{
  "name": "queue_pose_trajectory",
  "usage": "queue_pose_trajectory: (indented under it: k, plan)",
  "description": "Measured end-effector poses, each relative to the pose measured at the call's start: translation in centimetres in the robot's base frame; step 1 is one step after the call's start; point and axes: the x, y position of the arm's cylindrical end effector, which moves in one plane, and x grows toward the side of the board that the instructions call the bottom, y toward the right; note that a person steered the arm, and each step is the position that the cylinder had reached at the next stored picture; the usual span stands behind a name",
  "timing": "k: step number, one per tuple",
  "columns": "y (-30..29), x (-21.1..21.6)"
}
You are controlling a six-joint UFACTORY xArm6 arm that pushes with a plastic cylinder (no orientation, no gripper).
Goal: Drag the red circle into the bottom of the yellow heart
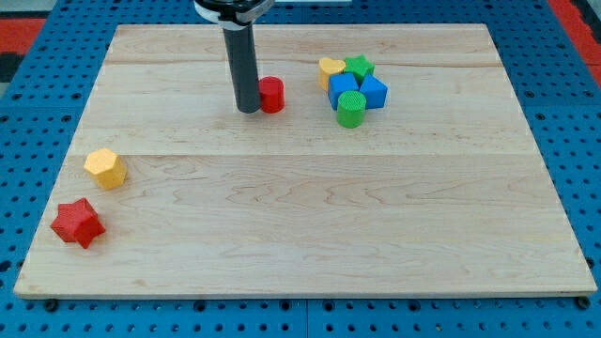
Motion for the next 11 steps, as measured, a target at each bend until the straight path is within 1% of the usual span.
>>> queue_pose_trajectory:
  k: [1,2,6,7,9,11]
  plan:
    - [2.8,-1.6]
    - [4.0,-0.6]
    - [-9.7,22.2]
    - [-17.1,22.6]
    - [-20.2,16.6]
    - [-20.9,10.7]
